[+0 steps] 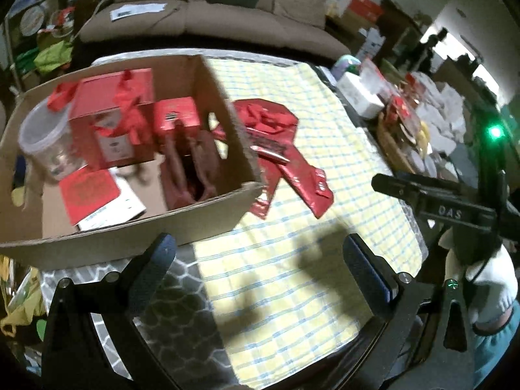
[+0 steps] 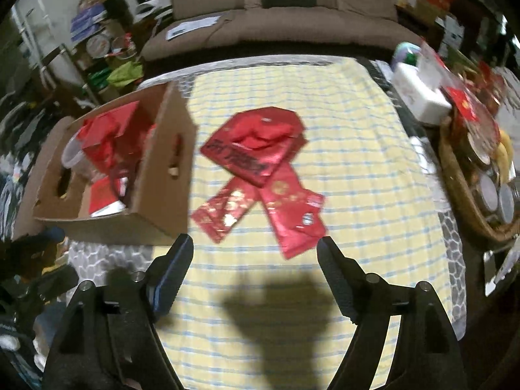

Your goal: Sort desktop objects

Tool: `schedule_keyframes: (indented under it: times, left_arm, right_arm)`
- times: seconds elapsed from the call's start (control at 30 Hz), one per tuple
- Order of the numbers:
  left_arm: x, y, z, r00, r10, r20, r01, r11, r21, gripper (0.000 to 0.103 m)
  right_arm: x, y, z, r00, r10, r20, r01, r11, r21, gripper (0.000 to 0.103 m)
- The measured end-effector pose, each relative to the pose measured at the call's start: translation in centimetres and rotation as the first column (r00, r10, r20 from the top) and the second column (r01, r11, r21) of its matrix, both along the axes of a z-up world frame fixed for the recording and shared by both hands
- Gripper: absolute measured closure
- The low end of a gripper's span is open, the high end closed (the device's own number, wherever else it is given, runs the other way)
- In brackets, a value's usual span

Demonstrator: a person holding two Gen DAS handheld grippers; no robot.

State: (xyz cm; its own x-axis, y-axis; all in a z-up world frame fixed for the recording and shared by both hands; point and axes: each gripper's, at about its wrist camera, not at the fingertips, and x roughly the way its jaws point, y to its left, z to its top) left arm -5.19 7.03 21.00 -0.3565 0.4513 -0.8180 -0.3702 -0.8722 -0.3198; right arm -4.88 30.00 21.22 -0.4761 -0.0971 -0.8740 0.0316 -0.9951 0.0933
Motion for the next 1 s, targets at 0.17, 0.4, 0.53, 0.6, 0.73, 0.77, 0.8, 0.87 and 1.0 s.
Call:
schedule_keyframes:
  times: [0.17, 0.4, 0.53, 0.6, 0.73, 0.77, 0.8, 0.87, 1.0]
  left_arm:
    - [-0.5, 3.0, -0.2, 0.999, -0.052, 0.009, 0.052, 0.999, 0.002, 0.0]
    - [-3.6, 6.1, 1.1, 0.998, -0.062, -0.005, 0.062, 0.998, -0.019, 0.0]
    - [-6.8, 8.0, 1.6, 0.998, -0.056, -0.004, 0.055, 0.997, -0.045, 0.0]
    - [-8.2, 9.0, 1.6, 0.998, -0.063, 0.006, 0.063, 0.996, -0.055, 0.0]
    - [-11.2, 11.5, 0.9, 0.995, -0.086, 0.057, 0.089, 0.994, -0.065, 0.0]
    - [-12.1, 12.3, 0.6, 0.993, -0.087, 0.073, 0.092, 0.993, -0.067, 0.0]
    - [-12.9, 13.1, 0.3, 0.992, -0.091, 0.089, 0.097, 0.993, -0.065, 0.0]
    - [-14.1, 14.7, -0.2, 0.988, -0.104, 0.114, 0.11, 0.993, -0.048, 0.0]
    - [-17.0, 16.9, -1.9, 0.977, -0.109, 0.181, 0.111, 0.994, 0.0, 0.0]
  right_arm:
    - [-0.6, 3.5, -1.1, 0.999, -0.045, 0.012, 0.045, 0.999, -0.021, 0.023]
    - [-2.6, 7.2, -2.9, 0.995, -0.099, 0.029, 0.102, 0.989, -0.105, 0.023]
    - [-4.4, 8.1, -3.8, 0.993, -0.111, 0.037, 0.115, 0.985, -0.128, 0.023]
    - [-5.3, 8.6, -4.2, 0.993, -0.114, 0.041, 0.118, 0.983, -0.139, 0.023]
    - [-7.1, 9.4, -5.0, 0.992, -0.116, 0.046, 0.121, 0.98, -0.156, 0.023]
    - [-7.4, 9.6, -5.2, 0.992, -0.116, 0.047, 0.122, 0.98, -0.157, 0.023]
    - [-7.7, 9.7, -5.3, 0.992, -0.115, 0.048, 0.122, 0.98, -0.157, 0.023]
    - [-8.3, 10.2, -6.0, 0.992, -0.114, 0.052, 0.121, 0.98, -0.158, 0.023]
    - [-9.0, 10.9, -7.0, 0.992, -0.112, 0.051, 0.119, 0.982, -0.15, 0.023]
